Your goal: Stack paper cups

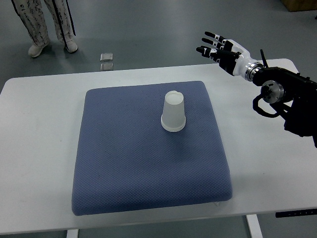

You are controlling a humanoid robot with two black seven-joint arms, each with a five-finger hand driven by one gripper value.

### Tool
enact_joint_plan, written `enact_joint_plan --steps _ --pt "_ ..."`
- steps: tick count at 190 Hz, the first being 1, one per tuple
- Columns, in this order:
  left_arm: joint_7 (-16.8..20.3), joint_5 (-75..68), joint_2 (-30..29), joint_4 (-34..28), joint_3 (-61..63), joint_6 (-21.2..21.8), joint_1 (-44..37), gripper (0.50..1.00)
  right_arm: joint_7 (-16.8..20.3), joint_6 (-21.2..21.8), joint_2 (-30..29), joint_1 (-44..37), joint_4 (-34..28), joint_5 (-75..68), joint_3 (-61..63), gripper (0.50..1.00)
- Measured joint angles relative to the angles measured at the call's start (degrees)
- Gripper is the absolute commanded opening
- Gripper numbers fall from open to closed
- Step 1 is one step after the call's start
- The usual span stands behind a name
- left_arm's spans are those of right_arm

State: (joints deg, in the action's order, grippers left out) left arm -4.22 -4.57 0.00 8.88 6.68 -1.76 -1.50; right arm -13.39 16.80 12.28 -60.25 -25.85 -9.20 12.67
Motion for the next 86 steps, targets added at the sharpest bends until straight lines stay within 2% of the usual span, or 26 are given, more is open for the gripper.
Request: enact_joint_plan --steps 86 --pt "0.0 0.0 0.0 0.0 0.0 0.0 0.0 1.000 -0.6 0.7 -0.6 2.4 -0.6 -0.6 0.1 0.913"
